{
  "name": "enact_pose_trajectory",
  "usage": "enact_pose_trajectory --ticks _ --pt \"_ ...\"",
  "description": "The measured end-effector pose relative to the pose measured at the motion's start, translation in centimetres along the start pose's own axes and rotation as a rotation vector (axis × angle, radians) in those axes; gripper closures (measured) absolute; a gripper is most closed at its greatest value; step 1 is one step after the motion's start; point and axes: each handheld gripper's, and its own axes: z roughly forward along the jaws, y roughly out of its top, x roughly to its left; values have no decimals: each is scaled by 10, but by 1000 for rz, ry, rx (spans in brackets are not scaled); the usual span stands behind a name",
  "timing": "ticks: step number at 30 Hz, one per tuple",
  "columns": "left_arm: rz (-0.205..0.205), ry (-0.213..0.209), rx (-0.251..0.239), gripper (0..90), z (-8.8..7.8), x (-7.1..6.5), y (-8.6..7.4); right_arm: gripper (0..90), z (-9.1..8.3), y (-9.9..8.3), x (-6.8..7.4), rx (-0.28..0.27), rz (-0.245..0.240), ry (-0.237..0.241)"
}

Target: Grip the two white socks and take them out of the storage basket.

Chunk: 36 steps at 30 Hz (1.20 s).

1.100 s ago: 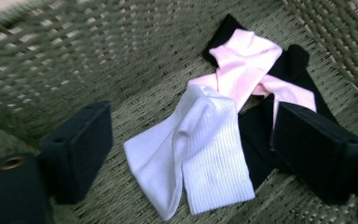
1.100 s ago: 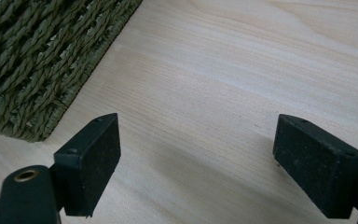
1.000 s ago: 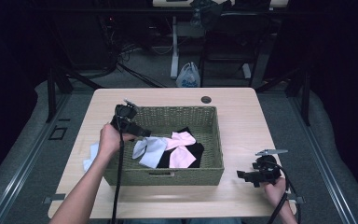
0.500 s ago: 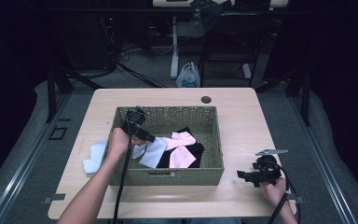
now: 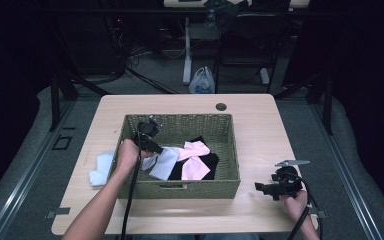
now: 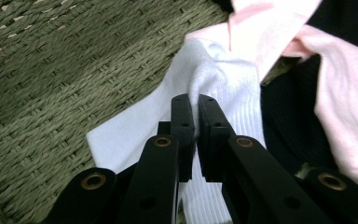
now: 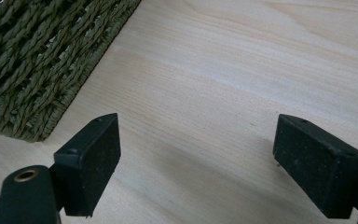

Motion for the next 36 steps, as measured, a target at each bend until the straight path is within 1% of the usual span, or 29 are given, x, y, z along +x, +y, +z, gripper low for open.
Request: enact_pose_trajectory --ticks 2,3,4,5,6,7,8,9,10,13,14,15,17,18,19,23,24,25,29,30,31,36 --pt "0 -4 -4 866 -3 -1 -1 146 0 0 0 -1 0 -3" --pt "6 -5 -15 866 -9 -1 -3 146 0 0 0 -3 1 -2" --pt "6 -5 -15 866 -9 -1 -3 147 -1 0 0 -3 1 -1" --pt "6 -3 -24 866 -14 -2 -4 147 -1 0 0 -3 1 -1" --pt "14 -5 -33 866 -24 -2 -5 147 0 0 0 -2 1 -2" --pt "25 -6 -38 866 -27 -2 -6 147 0 0 0 0 1 -2" --pt "25 -6 -38 866 -27 -2 -6 147 0 0 0 0 1 -2" --pt "30 -7 -50 866 -37 -3 -7 147 0 0 1 -1 3 -4" --pt "32 -11 -57 865 -41 -3 -8 147 0 0 1 -2 3 -3" --pt "49 11 -68 865 -53 -6 -9 146 0 0 1 -1 4 -1" --pt "49 11 -68 865 -53 -6 -9 146 0 0 1 -1 4 -1" --pt "54 9 -76 865 -61 -7 -9 147 0 0 1 -1 5 -2" --pt "59 12 -85 865 -67 -8 -9 147 0 0 1 -1 5 -3" --pt "59 12 -85 865 -67 -8 -9 147 0 0 0 1 4 0" --pt "63 13 -91 865 -73 -9 -9 146 0 0 0 0 6 -3" --pt "75 23 -105 865 -85 -11 -7 147 1 0 1 0 6 -2" --pt "75 23 -105 865 -85 -11 -7 147 1 0 1 0 6 -2" --pt "75 17 -112 865 -91 -12 -5 147 1 0 1 1 4 -3" --pt "95 32 -119 865 -104 -17 -1 147 1 0 1 -1 5 0" --pt "95 32 -119 865 -104 -17 -1 147 1 0 1 -2 5 -3" --pt "103 39 -118 865 -110 -18 2 147 1 0 1 -2 5 -2" --pt "116 57 -121 865 -125 -21 10 147 1 0 1 -1 5 -2"
